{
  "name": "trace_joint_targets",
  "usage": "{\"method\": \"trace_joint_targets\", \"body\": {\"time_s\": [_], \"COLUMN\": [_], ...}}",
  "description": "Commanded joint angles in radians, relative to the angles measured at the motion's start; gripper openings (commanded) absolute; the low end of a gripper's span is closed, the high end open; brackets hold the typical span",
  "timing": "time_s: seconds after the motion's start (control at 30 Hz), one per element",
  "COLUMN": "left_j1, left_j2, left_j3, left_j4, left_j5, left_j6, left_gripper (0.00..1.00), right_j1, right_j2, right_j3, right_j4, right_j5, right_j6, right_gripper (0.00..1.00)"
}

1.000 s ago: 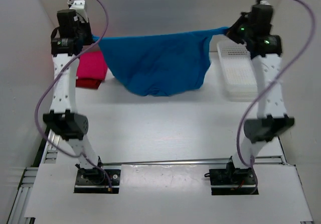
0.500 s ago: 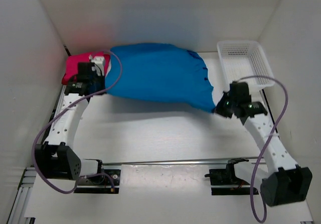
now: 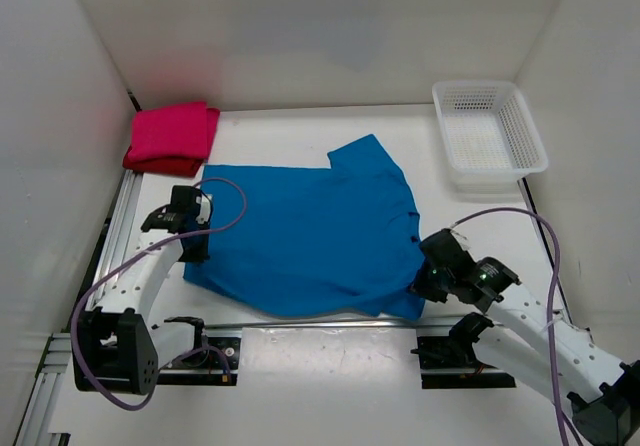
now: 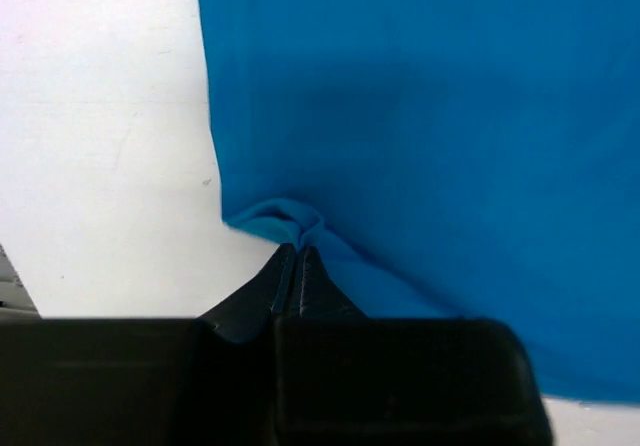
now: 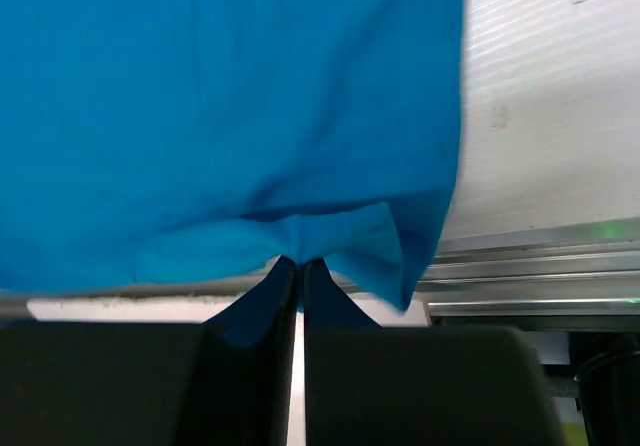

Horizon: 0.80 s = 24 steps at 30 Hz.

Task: Fold and stack the t-shirts
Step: Flatten out the tshirt

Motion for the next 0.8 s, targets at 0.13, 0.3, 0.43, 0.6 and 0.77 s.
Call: {"method": "trace_joint_targets", "body": {"time_s": [0.13,0.3,0.43,0.6,0.77], "left_j1": [0.032,0.066,0.078,0.089,0.089], "left_j2": [-0.034,0.054,0.133,0.186,0.241], "left_j3": [0.028,0.093,0.131,0.153,0.171], "left_j4": [-0.01,0.0,0.02,0.056,0.066], "left_j5": [-0.05,-0.041,-0.021,-0.021,-0.03], "left_j6": [0.0,0.0,0.0,0.0,0.0], "left_gripper": [0.1,0.1,0.1,0.1,0.1], "right_j1": [-0.028,-0.076,-0.129,-0.187,-0.226], "right_j2": [0.198,0.456,0.602,0.704,0.787], "right_j3": [0.191,0.312,0.401,0.463,0.513], "right_j4": [0.053,0.165,0.208,0.273,0.291], "right_j5": [0.143,0.132,0.132,0.121,0.083], "right_j6": [-0.088,-0.283,-0.372,-0.457,-0.501], "right_gripper": [0.0,0.0,0.0,0.0,0.0]}}
